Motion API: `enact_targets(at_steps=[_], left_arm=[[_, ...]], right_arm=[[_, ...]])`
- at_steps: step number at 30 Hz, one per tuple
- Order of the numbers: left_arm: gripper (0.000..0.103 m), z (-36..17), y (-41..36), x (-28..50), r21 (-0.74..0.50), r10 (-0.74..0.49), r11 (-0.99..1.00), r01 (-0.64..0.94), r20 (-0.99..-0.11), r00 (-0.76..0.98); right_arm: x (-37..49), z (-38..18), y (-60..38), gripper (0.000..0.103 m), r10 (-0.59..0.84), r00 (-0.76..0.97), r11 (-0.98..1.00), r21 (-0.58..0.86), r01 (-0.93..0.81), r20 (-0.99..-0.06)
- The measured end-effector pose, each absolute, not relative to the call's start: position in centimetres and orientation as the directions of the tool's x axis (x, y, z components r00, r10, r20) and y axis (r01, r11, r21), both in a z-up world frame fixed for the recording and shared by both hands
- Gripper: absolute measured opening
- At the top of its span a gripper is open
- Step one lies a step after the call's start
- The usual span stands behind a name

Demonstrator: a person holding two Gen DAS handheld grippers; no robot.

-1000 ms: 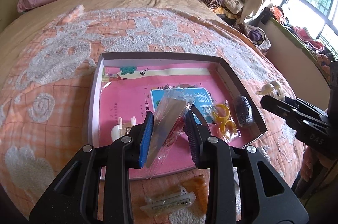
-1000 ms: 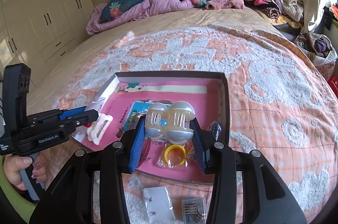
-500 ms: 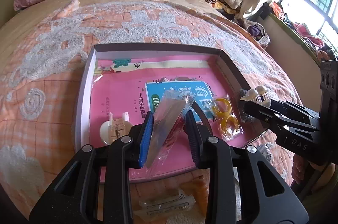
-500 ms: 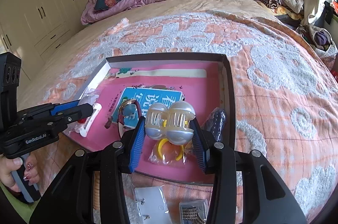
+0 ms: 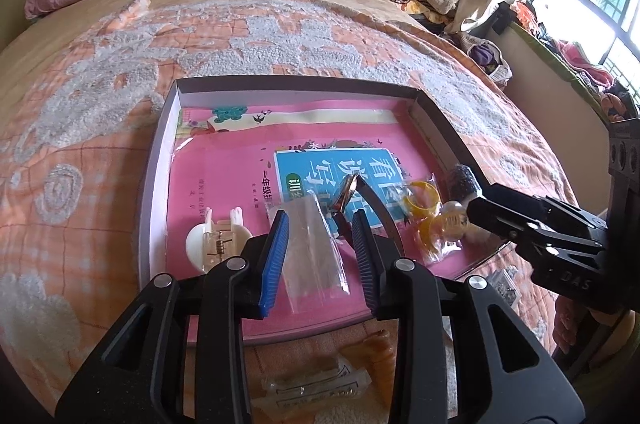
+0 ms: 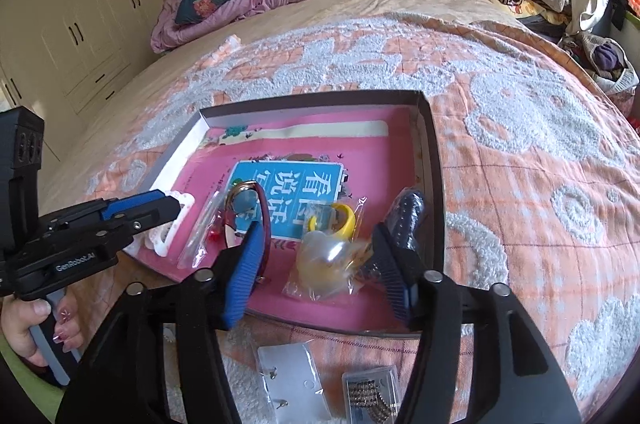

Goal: Organize jewelry
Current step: 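Carry the bag and pearl item into the box and open both tools, then withdraw both tools from the box toward the remaining items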

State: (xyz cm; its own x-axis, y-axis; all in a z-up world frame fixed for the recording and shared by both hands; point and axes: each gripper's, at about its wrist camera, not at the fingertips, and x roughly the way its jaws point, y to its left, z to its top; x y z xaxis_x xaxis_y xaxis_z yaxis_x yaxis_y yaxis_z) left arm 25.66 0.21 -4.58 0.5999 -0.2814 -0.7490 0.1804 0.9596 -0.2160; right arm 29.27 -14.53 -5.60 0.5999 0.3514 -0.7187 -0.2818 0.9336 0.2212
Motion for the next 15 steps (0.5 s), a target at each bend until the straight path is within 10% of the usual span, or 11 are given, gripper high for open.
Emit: enact_targets(at_steps=[5,15], left_arm=[[0.027,-4.1,0.5,25.5,-0.217,-0.276,0.961,0.171,-0.744,0.609],[0.081,-1.8,1.4,23.9,-0.21,-0.23,0.972,0.11,-0.723,0.652]], right_arm=[[28.4,-4.4,-14.9,0.071,0.359,0.62,0.932,0.229,-0.282,-0.698],[26.7,-2.2,-15.9,0.087,0.358,0.66,0.933,0.235,-0.271,-0.66]])
